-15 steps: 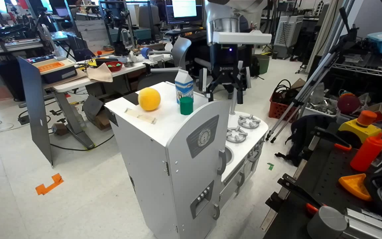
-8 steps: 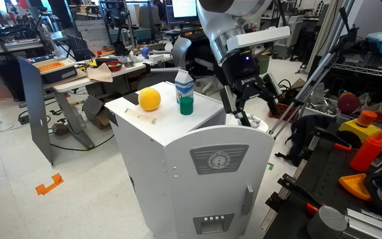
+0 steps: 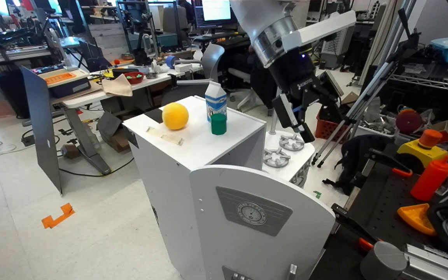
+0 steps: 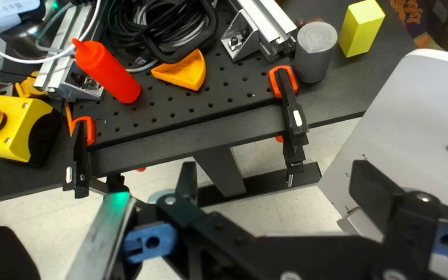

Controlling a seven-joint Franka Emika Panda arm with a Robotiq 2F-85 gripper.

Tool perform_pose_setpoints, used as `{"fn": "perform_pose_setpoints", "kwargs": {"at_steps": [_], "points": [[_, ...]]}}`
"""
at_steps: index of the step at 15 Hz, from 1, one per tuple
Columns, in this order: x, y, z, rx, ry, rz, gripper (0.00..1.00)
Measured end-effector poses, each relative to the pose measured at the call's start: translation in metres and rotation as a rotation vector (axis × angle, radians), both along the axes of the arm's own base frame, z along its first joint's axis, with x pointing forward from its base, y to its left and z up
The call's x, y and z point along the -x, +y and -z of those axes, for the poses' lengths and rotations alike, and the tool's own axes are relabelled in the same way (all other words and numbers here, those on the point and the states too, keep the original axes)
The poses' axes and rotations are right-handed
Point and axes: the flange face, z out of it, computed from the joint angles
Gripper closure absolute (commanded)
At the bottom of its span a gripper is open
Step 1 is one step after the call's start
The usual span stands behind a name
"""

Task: Open the cabinet door

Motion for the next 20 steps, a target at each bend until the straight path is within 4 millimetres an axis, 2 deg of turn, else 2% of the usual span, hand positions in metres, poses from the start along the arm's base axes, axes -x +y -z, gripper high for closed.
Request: {"fn": "perform_pose_setpoints", "kwargs": {"at_steps": [8, 20], "points": [[0.008, -0.021, -0.027, 0.03, -0.321, -0.04, 0.0], [0.065, -0.043, -0.06, 0.106, -0.698, -0.1, 0.0]]}}
